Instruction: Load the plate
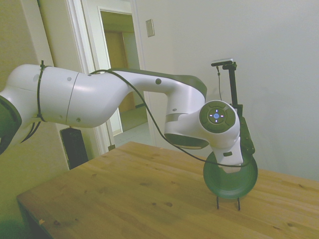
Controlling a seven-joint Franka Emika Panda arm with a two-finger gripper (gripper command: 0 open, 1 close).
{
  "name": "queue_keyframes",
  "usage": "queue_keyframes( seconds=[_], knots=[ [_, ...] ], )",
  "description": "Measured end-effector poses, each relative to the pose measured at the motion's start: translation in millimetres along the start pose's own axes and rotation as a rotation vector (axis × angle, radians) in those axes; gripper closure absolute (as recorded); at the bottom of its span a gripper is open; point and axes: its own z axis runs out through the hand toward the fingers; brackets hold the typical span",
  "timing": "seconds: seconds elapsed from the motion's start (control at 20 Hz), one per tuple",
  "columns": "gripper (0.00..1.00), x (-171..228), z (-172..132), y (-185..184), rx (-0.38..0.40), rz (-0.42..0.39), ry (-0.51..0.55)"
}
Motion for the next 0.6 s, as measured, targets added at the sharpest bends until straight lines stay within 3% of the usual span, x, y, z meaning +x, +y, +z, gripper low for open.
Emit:
queue_keyframes(
  seconds=[0.1, 0.15, 0.6],
  knots=[
    [1.0, 0.3, 1.8, 0.6, 0.002, -0.006, 0.009],
    [0.0, 0.7, 2.7, 0.9, 0.004, -0.01, 0.016],
    [0.0, 1.8, 6.2, 2.0, 0.013, -0.023, 0.039]
  ],
)
